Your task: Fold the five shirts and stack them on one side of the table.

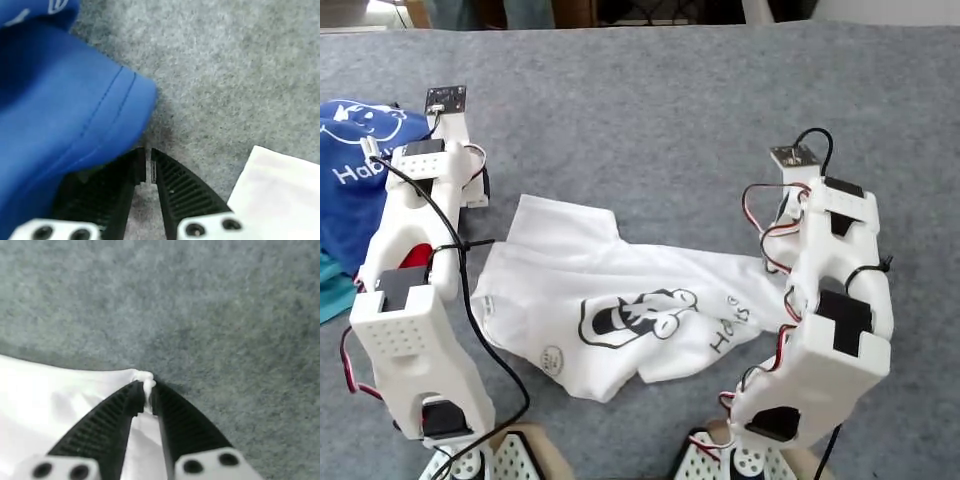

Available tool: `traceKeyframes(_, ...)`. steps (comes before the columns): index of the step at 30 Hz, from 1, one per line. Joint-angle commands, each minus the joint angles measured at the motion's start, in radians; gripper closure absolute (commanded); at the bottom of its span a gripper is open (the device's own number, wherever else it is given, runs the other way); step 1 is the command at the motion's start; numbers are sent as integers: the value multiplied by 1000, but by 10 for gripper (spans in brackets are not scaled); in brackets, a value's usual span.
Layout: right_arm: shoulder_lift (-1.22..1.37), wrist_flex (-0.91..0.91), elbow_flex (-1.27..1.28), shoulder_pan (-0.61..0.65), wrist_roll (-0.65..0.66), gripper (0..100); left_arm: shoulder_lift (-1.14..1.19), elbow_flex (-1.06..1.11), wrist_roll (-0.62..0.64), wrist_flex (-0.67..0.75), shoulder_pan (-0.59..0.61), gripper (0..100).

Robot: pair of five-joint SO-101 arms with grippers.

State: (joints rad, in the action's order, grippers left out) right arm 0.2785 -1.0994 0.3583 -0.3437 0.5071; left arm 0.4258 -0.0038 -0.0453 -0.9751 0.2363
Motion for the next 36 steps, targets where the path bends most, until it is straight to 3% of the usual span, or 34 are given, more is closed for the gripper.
traceKeyframes(1, -1, -9, -33, 3, -51, 985, -8, -50, -11, -3, -10, 945)
traceKeyframes(7, 5, 64, -105, 9, -198, 984, -25, -73, -11, -28, -41, 938)
traceKeyframes(9, 8, 121, -102, 11, -236, 984, -23, -127, -6, -72, -68, 894)
traceKeyframes(13, 1, 189, -51, 3, -241, 984, 25, -240, 17, -120, -102, 825)
traceKeyframes(24, 1, 190, -51, 5, -241, 983, 284, -539, 23, -292, -107, 822)
traceKeyframes(36, 1, 192, -51, 8, -239, 983, 292, -745, 41, -529, -104, 818)
